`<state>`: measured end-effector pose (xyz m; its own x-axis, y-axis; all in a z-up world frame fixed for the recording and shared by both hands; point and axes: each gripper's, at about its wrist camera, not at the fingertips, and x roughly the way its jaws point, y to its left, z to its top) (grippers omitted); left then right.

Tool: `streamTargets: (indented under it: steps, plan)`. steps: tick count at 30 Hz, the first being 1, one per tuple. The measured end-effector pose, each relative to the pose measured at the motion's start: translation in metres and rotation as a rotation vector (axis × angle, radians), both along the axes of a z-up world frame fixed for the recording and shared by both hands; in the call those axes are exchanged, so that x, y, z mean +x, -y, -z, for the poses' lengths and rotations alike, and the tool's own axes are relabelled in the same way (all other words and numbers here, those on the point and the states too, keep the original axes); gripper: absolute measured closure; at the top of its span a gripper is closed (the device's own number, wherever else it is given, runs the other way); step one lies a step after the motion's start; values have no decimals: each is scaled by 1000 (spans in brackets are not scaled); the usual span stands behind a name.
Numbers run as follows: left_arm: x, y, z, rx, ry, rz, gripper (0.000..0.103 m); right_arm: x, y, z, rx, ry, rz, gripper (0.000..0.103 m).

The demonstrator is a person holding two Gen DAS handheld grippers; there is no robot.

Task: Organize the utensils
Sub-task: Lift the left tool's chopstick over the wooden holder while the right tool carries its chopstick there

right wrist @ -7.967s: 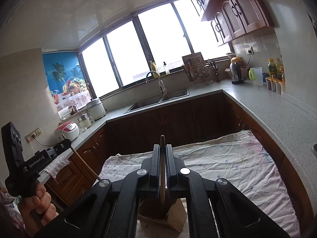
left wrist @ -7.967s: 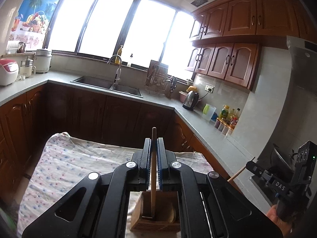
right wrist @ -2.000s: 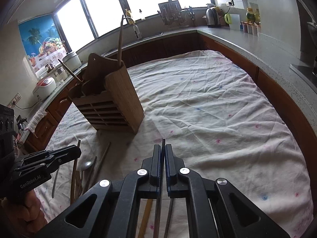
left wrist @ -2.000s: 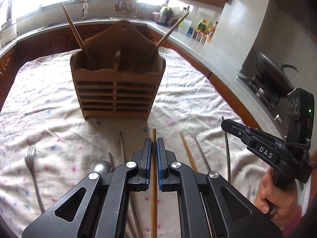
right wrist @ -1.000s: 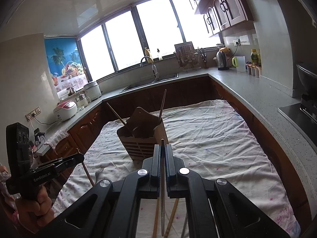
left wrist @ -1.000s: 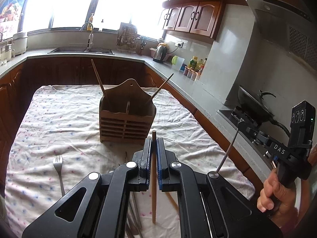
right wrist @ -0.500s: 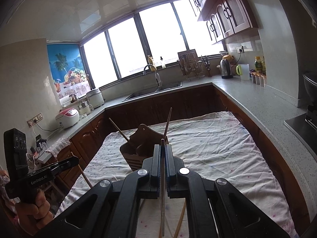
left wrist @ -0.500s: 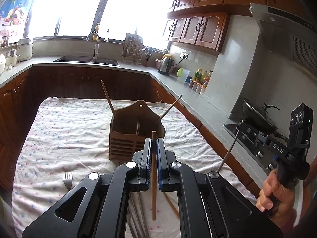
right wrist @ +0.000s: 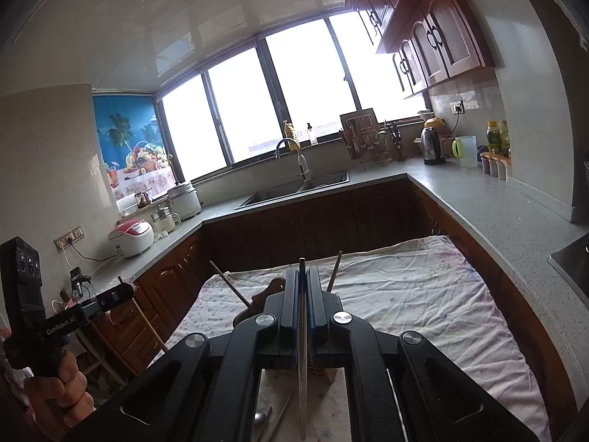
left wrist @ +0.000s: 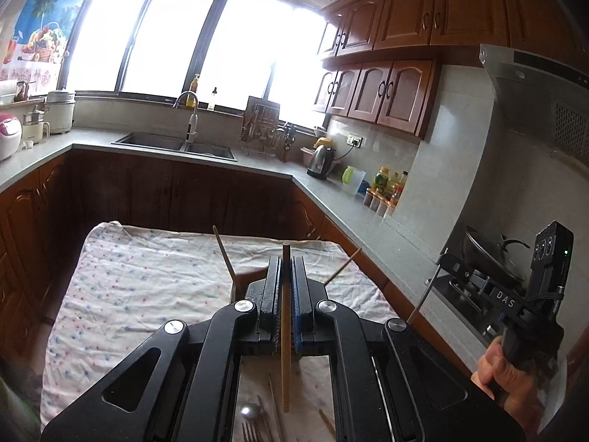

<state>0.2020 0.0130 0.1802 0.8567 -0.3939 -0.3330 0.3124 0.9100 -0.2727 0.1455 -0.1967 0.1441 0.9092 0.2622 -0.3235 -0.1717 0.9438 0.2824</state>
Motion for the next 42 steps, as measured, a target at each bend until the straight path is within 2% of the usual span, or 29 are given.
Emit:
streamTargets:
  steps: [9,16,21,26,37,42]
  plan:
    - [39,-7,-39,7,89,-45,99,45,-9,-25,9,52,1,99]
    - [75,-6,-48,22,118,-81,99,77,-13,-34,9,85,10,99]
    - [104,-6,-31,6,98,-117,99,99,-15,-24,19,80,19,99]
    - [120,-9,-3,-22,65,-139,99,113,-19,-7,8,78,29,99]
    - [128,-9,64,-45,-27,-179,99,106,-20,51,35,71,91,99]
    - [132,-1,81,-36,-68,-170,99,105,-18,67,41,43,109,99]
